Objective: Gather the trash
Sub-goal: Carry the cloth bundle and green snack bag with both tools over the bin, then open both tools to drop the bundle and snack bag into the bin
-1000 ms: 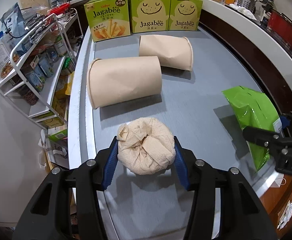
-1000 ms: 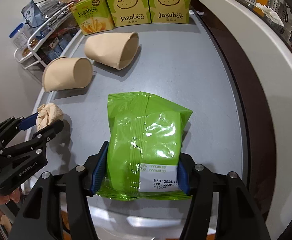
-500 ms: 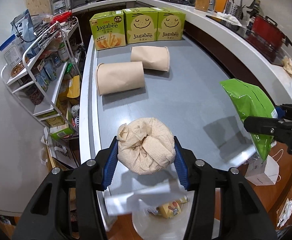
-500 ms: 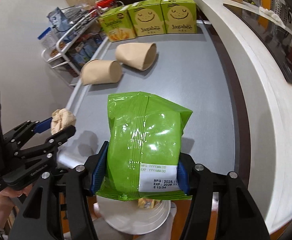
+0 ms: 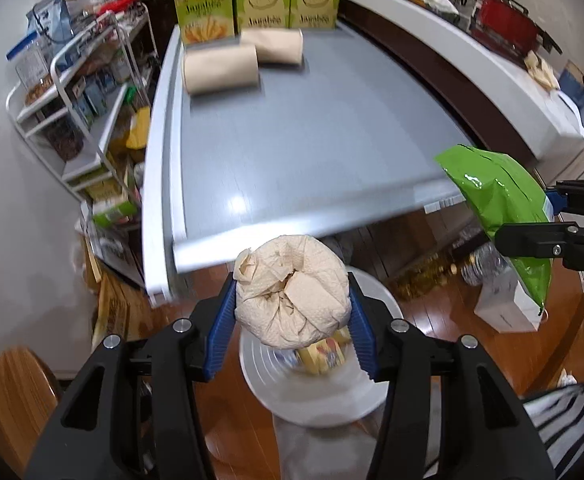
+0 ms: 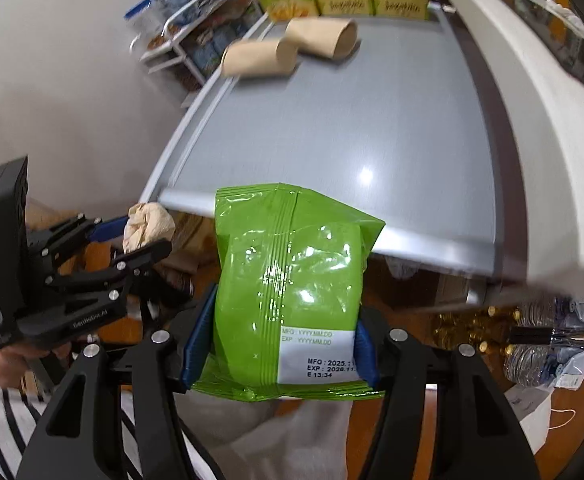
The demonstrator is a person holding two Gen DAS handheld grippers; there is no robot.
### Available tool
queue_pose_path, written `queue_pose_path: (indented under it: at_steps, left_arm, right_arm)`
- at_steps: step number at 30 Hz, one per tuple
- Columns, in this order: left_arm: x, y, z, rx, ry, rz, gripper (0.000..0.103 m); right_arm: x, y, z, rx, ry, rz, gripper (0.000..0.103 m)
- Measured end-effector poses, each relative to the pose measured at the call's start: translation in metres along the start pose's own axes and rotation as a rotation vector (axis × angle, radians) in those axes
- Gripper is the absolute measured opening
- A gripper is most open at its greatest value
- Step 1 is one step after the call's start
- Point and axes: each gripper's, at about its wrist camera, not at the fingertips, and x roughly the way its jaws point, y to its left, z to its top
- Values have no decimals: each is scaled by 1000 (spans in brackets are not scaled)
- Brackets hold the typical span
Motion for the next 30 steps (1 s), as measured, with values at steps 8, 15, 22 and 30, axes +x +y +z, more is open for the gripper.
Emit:
queue_pose_path:
  at_steps: [8,15,22,30]
  left_arm:
    - [18,-10,-42,-2,109,-8,52]
    - [46,-12,-71,-8,219,-20,52]
    - [72,-13,-74,-22,255,-17,52]
    - [92,-6,-76,-27,280,44,52]
  right_arm:
    - [26,6,-40,-62,100,-82,57]
    - [69,2,-59,-27,199,-109,57]
    - [105,2,-58,-9,258,-113,57]
    - [121,3,-52,-2,268,-126,57]
